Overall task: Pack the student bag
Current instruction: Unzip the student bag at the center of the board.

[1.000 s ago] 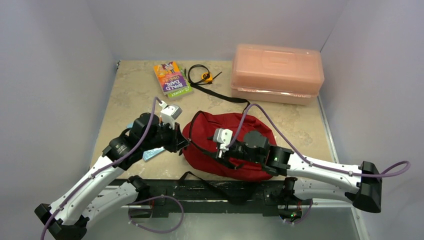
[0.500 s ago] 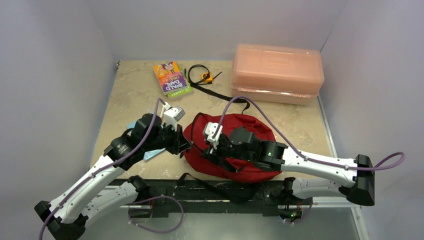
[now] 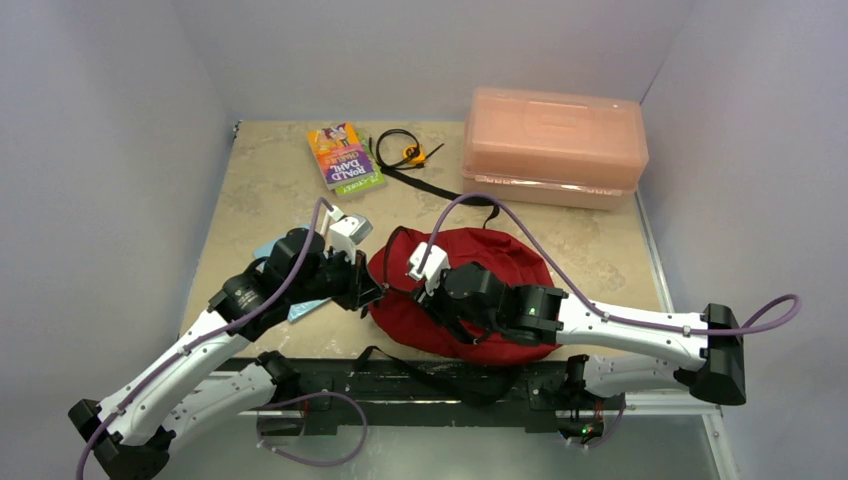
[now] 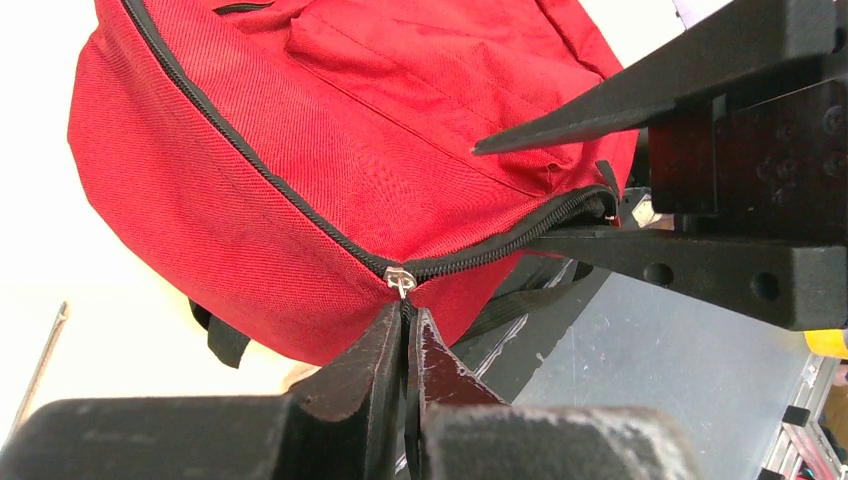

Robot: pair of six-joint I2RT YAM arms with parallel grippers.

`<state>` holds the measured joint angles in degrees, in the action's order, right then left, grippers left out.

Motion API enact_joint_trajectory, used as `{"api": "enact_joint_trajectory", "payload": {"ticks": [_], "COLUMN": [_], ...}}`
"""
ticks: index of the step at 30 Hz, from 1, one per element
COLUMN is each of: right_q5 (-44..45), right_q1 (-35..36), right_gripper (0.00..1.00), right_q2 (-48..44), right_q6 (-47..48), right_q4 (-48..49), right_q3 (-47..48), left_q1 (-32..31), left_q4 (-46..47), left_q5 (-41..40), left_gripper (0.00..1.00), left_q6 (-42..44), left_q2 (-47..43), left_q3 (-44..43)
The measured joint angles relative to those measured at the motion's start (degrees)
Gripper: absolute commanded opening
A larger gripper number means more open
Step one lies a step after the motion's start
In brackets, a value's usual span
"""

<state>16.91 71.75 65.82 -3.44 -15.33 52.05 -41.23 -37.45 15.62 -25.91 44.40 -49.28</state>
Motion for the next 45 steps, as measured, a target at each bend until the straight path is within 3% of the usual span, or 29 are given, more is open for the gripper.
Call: {"api": "enact_joint_trajectory", "payload": {"ticks": [12,22,26,35,36,37,39,45], "right_q5": [1.5,0.9,0.0,1.5,2.4,3.3,4.9,3.3], "right_q1": [0.0,0.0,0.0,0.6,1.0,1.2,1.7,2.1], "right_gripper": [0.62,0.65,0.62,0.59,0.57,0.46,0.01,0.00], "right_q2": [-2.8,-7.0,-6.8,2.2,3.0,3.6,5.0,6.8], "right_q6": [3.7,5.7,7.0,8.4,8.4,8.3,8.4,14.2], "right_q4": [-4.8,-5.4,-5.2,3.3,4.8,5.9,8.3,11.5], "right_q3": [0.0,-2.4,-3.2,-3.2,-3.2,-3.2,-3.2,-3.0], "left_q1": [-0.6,-0.6,-0.6,-4.8,-5.5,-6.1,-6.9,-7.2], "left_q4": [-0.9,-1.6,-1.7,-1.6,-1.6,-1.6,-1.6,-3.0], "left_q5": [-0.5,-0.7,-0.5,-0.6,-0.7,-0.9,-1.1,-4.7], "left_gripper": [0.00,0.00,0.00,0.00,0.00,0.00,0.00,0.00], "left_q6": [0.3,1.6,1.6,1.4,1.4,1.4,1.3,0.1], "left_q2": [0.7,1.7,1.7,3.3,3.4,3.4,3.5,3.1], "left_q3": [-0.1,-1.1,-1.1,-2.7,-2.8,-3.0,-3.1,-3.6]}}
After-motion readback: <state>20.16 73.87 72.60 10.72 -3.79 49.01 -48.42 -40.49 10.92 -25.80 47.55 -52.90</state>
